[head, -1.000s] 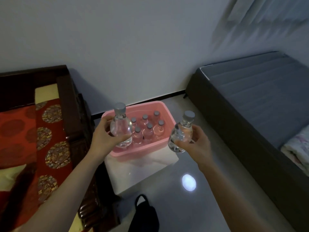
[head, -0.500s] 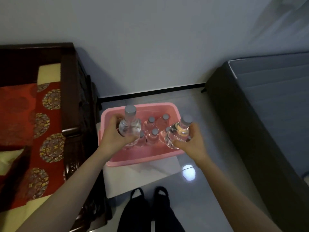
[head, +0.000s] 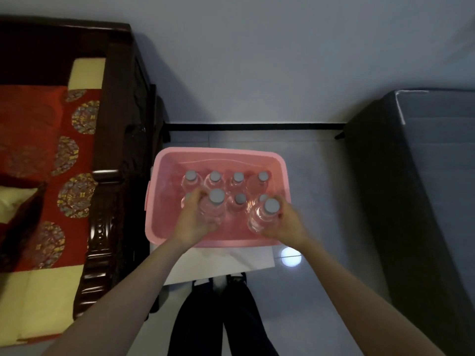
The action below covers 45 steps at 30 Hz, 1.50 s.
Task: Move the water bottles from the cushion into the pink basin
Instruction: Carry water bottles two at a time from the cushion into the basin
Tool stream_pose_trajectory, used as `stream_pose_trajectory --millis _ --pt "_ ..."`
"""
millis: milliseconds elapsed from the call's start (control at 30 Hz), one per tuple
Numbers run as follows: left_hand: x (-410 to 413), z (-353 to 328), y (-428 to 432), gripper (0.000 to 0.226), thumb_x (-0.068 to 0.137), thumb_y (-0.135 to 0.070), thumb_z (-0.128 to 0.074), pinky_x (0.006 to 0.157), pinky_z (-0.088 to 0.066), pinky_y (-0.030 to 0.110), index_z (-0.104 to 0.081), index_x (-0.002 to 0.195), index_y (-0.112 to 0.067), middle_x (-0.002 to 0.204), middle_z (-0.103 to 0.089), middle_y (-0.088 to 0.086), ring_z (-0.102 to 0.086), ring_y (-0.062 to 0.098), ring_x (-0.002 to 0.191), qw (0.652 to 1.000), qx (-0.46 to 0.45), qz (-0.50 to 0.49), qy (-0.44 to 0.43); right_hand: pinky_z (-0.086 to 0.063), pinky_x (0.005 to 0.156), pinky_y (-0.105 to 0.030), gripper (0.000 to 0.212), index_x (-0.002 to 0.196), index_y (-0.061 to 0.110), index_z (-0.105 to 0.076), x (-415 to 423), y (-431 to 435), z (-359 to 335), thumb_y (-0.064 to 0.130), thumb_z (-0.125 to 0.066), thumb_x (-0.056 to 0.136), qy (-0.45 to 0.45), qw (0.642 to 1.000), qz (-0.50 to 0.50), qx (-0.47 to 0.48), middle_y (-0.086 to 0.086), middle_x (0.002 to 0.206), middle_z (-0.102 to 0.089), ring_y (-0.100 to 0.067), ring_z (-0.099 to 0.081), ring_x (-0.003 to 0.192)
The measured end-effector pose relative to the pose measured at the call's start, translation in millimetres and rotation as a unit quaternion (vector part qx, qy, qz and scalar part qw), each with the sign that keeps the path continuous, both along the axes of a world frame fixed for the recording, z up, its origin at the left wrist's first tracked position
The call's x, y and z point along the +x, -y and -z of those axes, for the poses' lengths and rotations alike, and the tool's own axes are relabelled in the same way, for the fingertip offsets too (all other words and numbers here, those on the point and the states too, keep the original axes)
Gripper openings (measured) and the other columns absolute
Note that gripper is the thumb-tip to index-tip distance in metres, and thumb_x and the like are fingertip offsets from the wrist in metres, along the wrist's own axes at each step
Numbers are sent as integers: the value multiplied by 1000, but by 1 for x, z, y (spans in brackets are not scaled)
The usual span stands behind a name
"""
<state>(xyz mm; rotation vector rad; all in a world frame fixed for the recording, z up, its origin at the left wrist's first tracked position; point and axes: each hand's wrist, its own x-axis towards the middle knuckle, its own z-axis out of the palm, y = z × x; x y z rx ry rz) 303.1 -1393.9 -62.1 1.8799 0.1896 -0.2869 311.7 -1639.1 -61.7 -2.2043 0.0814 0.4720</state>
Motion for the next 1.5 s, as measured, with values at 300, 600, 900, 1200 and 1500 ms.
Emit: stream_pose_trajectory --millis 300,600,900,1200,1500 --pt "11 45 12 66 54 6 -79 93 -45 41 -55 114 -6 115 -61 10 -56 28 109 992 98 75 -1 -53 75 -40 48 98 21 -51 22 -12 49 21 -74 56 -40 985 -147 -81 2 94 -67 -23 -64 85" --pt "2 67 7 74 53 -8 -87 92 -35 23 -61 122 -9 114 -47 8 -49 23 105 969 203 135 27 -45 67 -32 75 122 21 -42 39 -24 79 20 -83 59 -65 936 -269 -217 -11 107 -67 -37 -64 91" --pt "14 71 13 31 64 8 -66 73 -41 22 -74 89 -7 89 -62 1 -60 18 84 965 197 172 -18 -46 75 -29 71 129 17 -44 38 -25 90 -5 -67 66 -97 949 -256 -153 -13 115 -63 -34 -62 101" --pt "37 72 19 30 74 7 -57 73 -48 28 -73 93 -9 91 -73 8 -65 22 83 950 213 224 -31 -48 72 -38 53 128 20 -50 34 -27 91 7 -61 78 -52 930 -285 -224 -10 122 -63 -37 -61 105" --pt "26 67 22 56 74 -17 -69 78 -47 25 -59 124 -39 108 -69 -3 -63 17 98 926 226 302 -2 -35 60 -28 50 120 34 -61 32 -21 79 17 -67 73 46 928 -305 -207 5 116 -65 -25 -62 97"
